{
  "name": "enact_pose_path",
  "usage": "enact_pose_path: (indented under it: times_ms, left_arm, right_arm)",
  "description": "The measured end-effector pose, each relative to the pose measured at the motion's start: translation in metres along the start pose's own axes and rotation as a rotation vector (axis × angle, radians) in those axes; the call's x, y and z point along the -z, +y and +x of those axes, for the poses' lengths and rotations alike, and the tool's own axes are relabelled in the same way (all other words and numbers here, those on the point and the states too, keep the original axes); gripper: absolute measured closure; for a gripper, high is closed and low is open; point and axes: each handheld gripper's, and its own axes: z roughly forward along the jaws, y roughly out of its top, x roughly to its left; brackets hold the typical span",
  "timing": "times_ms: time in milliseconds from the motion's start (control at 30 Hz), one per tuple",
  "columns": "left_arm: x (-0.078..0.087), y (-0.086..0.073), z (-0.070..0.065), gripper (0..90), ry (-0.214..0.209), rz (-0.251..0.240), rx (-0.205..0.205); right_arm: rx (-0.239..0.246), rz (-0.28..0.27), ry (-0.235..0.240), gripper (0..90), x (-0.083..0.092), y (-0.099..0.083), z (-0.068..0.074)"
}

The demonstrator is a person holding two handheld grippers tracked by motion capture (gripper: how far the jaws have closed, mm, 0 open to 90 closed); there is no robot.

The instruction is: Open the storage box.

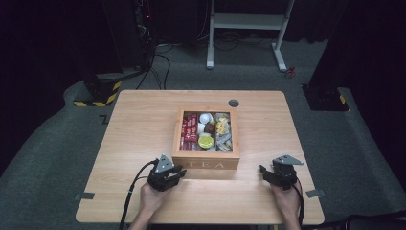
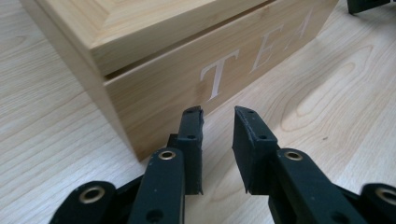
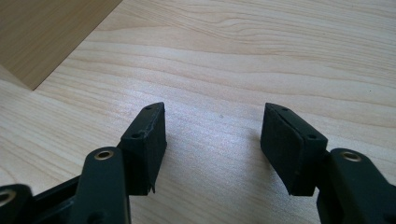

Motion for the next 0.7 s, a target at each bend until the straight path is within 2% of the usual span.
enact_pose_path:
  times_ms: [33,200,533,700]
  left_arm:
    - [-0.001,0.001,0.000,74.2,0.000,0.003,-0.008]
    - [-0.006,0.004,-0.002,77.8,-0.005,-0.005,0.011]
    - [-0.010,0.018,-0.004,85.1,0.020,-0.033,0.010]
    - [-0.012,0.021,-0.005,89.5,0.024,-0.023,0.008]
  right_arm:
    - [0.000,0.000,0.000,40.5,0.000,0.000,0.000]
    - [-0.002,0.001,0.000,40.5,0.000,0.000,0.000]
    - [-0.010,-0.001,-0.008,41.6,0.000,0.000,0.000]
    - [-0.010,-0.002,-0.012,41.6,0.000,0.000,-0.001]
